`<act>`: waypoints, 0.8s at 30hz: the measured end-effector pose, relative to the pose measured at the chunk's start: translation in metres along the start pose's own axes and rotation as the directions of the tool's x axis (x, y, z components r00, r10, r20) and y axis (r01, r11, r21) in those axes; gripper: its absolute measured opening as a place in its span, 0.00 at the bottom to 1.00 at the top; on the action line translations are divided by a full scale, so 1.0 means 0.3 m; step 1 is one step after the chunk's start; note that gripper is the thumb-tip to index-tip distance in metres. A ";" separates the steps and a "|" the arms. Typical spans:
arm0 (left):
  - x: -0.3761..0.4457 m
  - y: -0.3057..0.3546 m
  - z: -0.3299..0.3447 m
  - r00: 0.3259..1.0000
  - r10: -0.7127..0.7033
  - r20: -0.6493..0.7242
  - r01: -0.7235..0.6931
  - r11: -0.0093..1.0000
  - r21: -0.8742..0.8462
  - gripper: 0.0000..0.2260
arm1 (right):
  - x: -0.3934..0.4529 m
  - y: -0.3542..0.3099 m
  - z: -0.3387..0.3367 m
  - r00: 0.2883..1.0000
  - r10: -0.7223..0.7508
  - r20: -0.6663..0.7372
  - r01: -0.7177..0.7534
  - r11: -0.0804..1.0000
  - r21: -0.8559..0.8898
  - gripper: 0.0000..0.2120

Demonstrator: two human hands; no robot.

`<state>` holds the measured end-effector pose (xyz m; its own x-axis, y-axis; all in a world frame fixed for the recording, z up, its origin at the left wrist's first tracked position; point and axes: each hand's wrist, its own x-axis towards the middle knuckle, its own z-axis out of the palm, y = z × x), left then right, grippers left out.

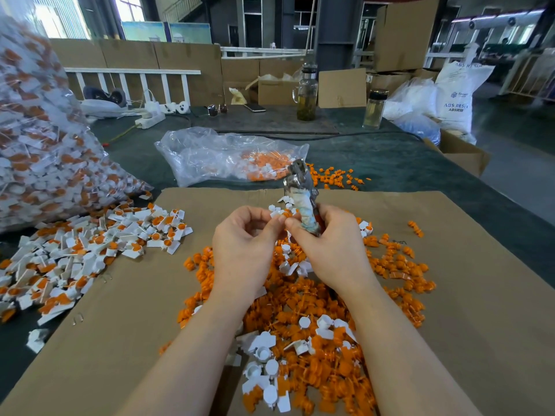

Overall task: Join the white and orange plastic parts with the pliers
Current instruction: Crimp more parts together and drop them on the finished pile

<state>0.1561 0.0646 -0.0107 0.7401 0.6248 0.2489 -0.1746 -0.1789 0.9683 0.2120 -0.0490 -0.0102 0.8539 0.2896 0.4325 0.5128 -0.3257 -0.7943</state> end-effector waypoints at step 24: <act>0.034 0.007 -0.050 0.998 0.048 0.034 -0.039 0.973 -0.229 0.03 | 0.006 0.008 -0.063 0.873 0.099 0.477 -0.083 0.995 -0.054 0.10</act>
<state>0.1537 0.0819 -0.0059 0.7524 0.5892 0.2946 -0.3478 -0.0245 0.9372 0.2164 -0.0664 -0.0033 0.7538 0.6501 0.0956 0.4442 -0.3970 -0.8032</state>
